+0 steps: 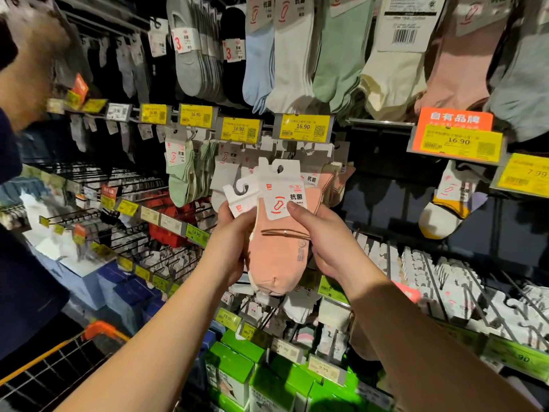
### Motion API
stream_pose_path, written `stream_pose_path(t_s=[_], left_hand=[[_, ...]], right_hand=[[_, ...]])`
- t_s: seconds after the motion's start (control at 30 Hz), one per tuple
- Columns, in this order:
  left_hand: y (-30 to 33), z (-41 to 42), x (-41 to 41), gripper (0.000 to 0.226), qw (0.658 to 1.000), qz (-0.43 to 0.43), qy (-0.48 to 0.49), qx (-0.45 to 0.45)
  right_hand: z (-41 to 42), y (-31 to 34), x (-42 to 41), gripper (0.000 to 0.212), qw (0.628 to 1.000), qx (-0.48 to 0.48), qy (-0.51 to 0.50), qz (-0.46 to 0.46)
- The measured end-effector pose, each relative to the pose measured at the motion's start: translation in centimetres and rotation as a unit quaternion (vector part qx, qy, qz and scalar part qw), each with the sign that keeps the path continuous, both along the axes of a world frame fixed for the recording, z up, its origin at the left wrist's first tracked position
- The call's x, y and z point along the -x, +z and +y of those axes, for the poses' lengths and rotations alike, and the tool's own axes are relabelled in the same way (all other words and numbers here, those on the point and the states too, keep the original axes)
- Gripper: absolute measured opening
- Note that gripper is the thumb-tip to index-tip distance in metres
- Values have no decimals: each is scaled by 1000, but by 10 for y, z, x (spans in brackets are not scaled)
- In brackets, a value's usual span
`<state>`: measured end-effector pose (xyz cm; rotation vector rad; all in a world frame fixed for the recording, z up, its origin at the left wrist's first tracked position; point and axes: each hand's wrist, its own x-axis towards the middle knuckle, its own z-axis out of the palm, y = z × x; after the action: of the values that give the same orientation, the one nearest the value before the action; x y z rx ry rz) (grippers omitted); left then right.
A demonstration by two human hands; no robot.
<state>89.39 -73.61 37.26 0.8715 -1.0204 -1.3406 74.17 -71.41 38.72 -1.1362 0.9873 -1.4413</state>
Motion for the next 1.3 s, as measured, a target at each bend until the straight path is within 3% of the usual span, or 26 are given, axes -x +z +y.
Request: stream_pose_path(t_s=[0.1, 0.23, 0.37, 0.47, 0.6, 0.97, 1.1, 1.3], left_hand=[[-4, -3, -5, 50, 999, 33, -31, 15], [-1, -7, -15, 44, 999, 14, 28, 38], [1, -14, -33, 39, 996, 41, 74, 35], [4, -14, -40, 34, 994, 63, 83, 39], [5, -11, -37, 36, 993, 89, 70, 43], [8, -3, -28, 38, 994, 89, 48, 39], [12, -1, -22, 41, 994, 89, 40, 46], [18, 2, -16, 35, 995, 79, 23, 53]], right_hand=[[-4, -1, 3, 15, 1000, -10, -1, -16], [-8, -2, 10, 19, 999, -1, -35, -14], [-15, 0, 21, 28, 990, 30, -117, 74], [-21, 4, 23, 20, 983, 42, -132, 120], [-32, 10, 21, 34, 972, 54, -153, 171], [-55, 7, 27, 42, 958, 29, -201, 204], [-67, 4, 32, 50, 933, 8, -214, 289], [-79, 6, 41, 66, 862, -45, -245, 441]])
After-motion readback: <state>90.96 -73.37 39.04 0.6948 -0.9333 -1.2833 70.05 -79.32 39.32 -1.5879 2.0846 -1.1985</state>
